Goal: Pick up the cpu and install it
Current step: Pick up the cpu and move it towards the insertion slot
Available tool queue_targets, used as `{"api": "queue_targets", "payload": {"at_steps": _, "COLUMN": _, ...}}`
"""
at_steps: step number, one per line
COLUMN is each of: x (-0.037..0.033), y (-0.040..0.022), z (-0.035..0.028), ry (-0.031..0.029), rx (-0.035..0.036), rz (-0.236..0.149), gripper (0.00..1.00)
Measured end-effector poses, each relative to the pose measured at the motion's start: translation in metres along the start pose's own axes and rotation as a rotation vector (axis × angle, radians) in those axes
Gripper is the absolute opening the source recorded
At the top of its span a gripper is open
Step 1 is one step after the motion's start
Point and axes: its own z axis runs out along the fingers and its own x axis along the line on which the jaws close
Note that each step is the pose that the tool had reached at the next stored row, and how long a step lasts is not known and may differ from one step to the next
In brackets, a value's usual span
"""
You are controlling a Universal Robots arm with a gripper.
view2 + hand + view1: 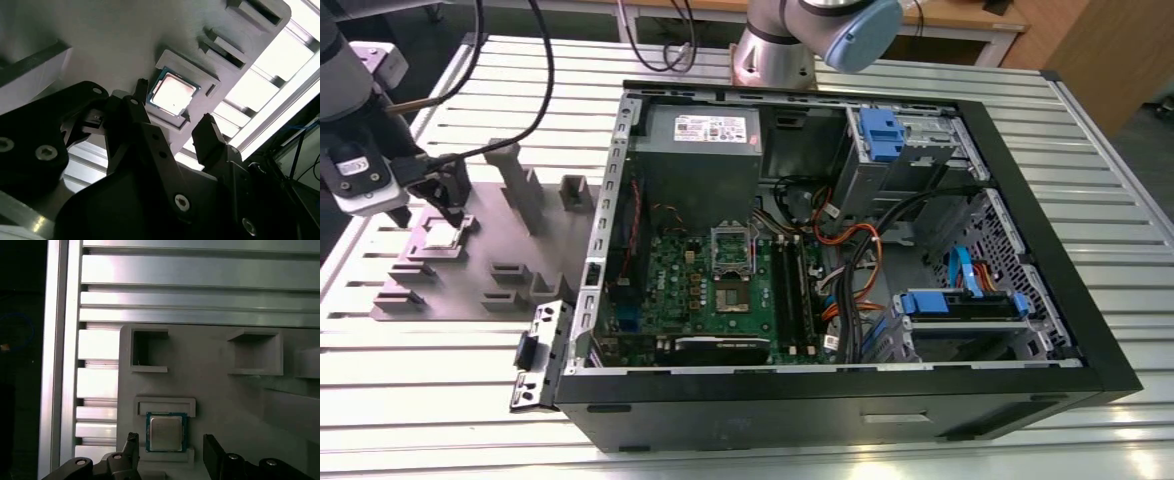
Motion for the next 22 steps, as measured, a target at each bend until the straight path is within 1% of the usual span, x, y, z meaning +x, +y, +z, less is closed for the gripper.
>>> {"api": "queue_targets", "payload": {"at_steps": 2, "x": 0.0002, "y": 0.0015, "z": 0.0037, "ry": -0.0002, "rx": 0.0000, "rz": 0.004, "gripper": 0.62}}
{"api": "queue_targets", "payload": {"at_steps": 5, "x": 0.0009, "y": 0.0032, "z": 0.0092, "ry": -0.0009, "rx": 0.0027, "rz": 0.021, "gripper": 0.62}}
{"api": "queue_targets", "payload": {"at_steps": 6, "x": 0.0014, "y": 0.0031, "z": 0.0099, "ry": -0.0008, "rx": 0.0029, "rz": 0.022, "gripper": 0.62}}
{"api": "queue_targets", "payload": {"at_steps": 20, "x": 0.0017, "y": 0.0032, "z": 0.0106, "ry": -0.0010, "rx": 0.0029, "rz": 0.023, "gripper": 0.62}}
{"api": "queue_targets", "payload": {"at_steps": 21, "x": 0.0017, "y": 0.0031, "z": 0.0106, "ry": -0.0011, "rx": 0.0036, "rz": 0.023, "gripper": 0.62}}
{"api": "queue_targets", "payload": {"at_steps": 22, "x": 0.0017, "y": 0.0032, "z": 0.0108, "ry": -0.0014, "rx": 0.0064, "rz": 0.023, "gripper": 0.62}}
